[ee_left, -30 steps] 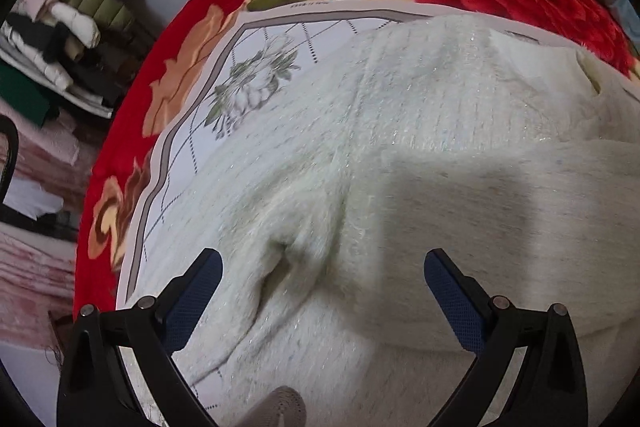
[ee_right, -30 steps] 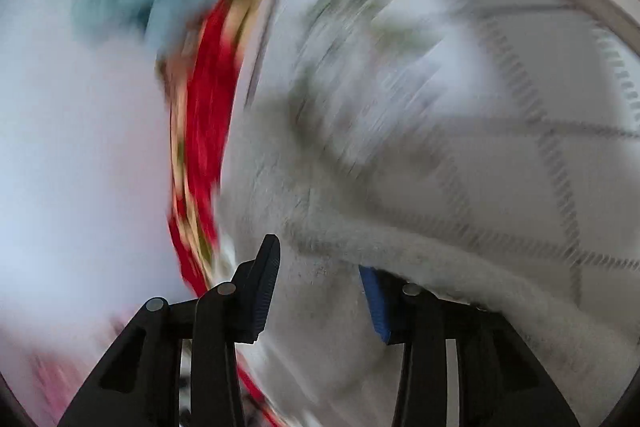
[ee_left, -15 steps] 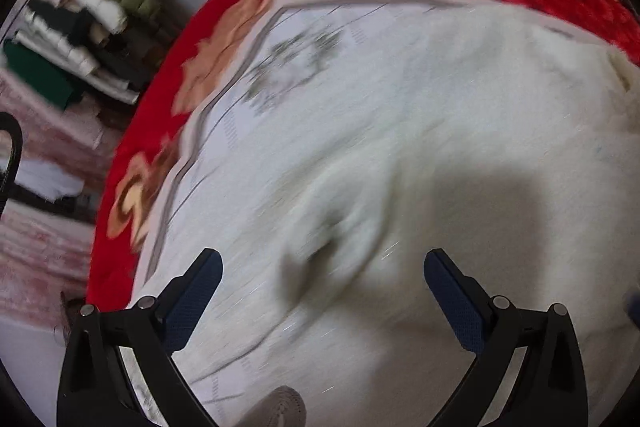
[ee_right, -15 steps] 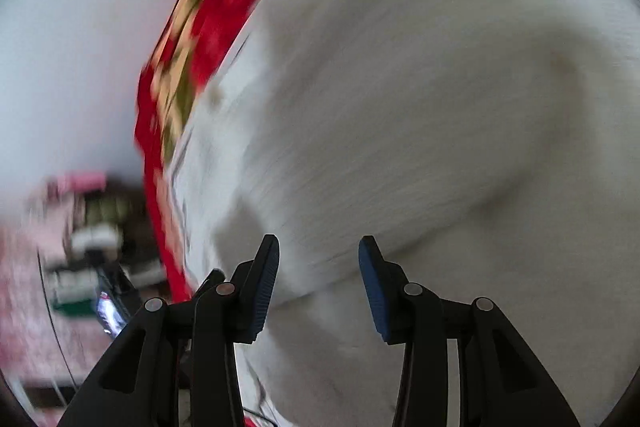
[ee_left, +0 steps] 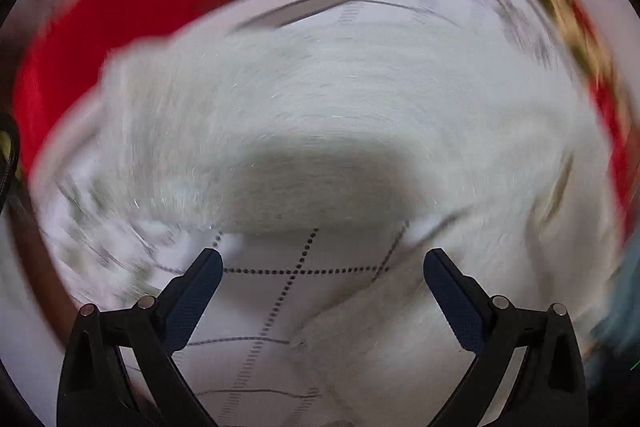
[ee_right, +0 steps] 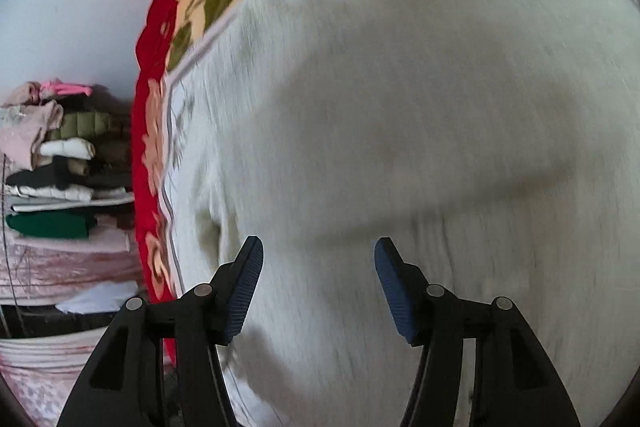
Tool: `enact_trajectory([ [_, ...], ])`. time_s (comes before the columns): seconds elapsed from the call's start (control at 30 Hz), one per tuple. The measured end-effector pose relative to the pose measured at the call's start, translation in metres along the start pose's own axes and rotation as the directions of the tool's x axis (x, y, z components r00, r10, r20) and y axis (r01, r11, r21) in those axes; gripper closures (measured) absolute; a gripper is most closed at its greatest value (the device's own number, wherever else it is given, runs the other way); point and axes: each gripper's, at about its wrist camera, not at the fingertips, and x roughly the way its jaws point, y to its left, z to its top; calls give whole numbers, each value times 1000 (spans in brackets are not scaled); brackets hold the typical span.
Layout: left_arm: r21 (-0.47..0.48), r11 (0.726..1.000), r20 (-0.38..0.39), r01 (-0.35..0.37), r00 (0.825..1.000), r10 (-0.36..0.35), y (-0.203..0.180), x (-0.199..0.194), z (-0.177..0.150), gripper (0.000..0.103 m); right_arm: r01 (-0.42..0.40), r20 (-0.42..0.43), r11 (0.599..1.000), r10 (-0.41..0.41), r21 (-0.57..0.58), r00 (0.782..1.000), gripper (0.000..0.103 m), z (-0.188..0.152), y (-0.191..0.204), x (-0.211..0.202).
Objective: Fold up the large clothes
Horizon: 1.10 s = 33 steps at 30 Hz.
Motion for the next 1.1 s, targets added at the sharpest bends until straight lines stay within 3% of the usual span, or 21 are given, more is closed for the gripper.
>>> enact_trajectory([
  [0.03,-98,992,-1,79,997,-80,18,7,7,1,26,-19,1000,-26,-1,999,43,-9,-1,6],
  [0.13,-272,944,39,184,983,-180,49,23,21,3,71,-45,997,-71,4,996,43,-32,-10,21],
  [0.23,-411,882,116,230,973,-200,73,36,36,13,100,-38,995,-101,-18,994,43,-36,-3,38],
  [0.3,-425,881,178,208,974,-143,74,31,46,39,121,-34,992,-122,-29,992,43,-37,3,47],
  [0.33,-405,896,220,183,971,-98,71,27,55,49,127,-31,991,-128,-28,991,43,-32,8,54],
  [0.37,-383,911,237,155,969,-66,68,25,62,82,147,-27,989,-148,-33,989,43,-26,15,61],
  [0.4,-357,924,252,135,967,-44,65,23,73,94,180,-22,983,-182,-44,983,43,-23,18,64],
  [0.47,-318,943,293,98,956,0,54,14,87,97,251,-5,965,-252,-79,968,43,-16,30,67],
  [0.57,-198,980,372,20,926,56,27,-11,100,99,444,83,883,-436,-153,896,41,-6,55,67],
  [0.6,-132,991,412,-33,907,85,12,-24,102,99,514,123,838,-500,-181,857,34,-2,64,66],
  [0.63,-63,994,453,-90,885,109,-5,-36,102,99,549,149,812,-528,-197,836,29,2,69,66],
  [0.7,43,982,515,-182,846,134,-23,-59,94,99,640,222,729,-600,-243,768,23,10,82,67],
  [0.73,106,969,553,-222,823,128,-42,-71,88,99,652,237,717,-607,-248,758,23,14,83,66],
  [0.8,197,938,591,-287,797,120,-70,-86,80,99,661,249,707,-612,-253,750,23,23,85,65],
  [0.9,335,886,617,-321,785,51,-118,-103,53,99,625,232,745,-581,-234,780,23,39,79,56],
  [1.03,534,788,589,-306,804,-86,-195,-111,-2,99,586,226,789,-546,-185,807,23,52,68,36],
  [1.1,610,746,539,-268,830,-143,-233,-105,-26,99,560,209,817,-528,-142,823,23,57,49,23],
])
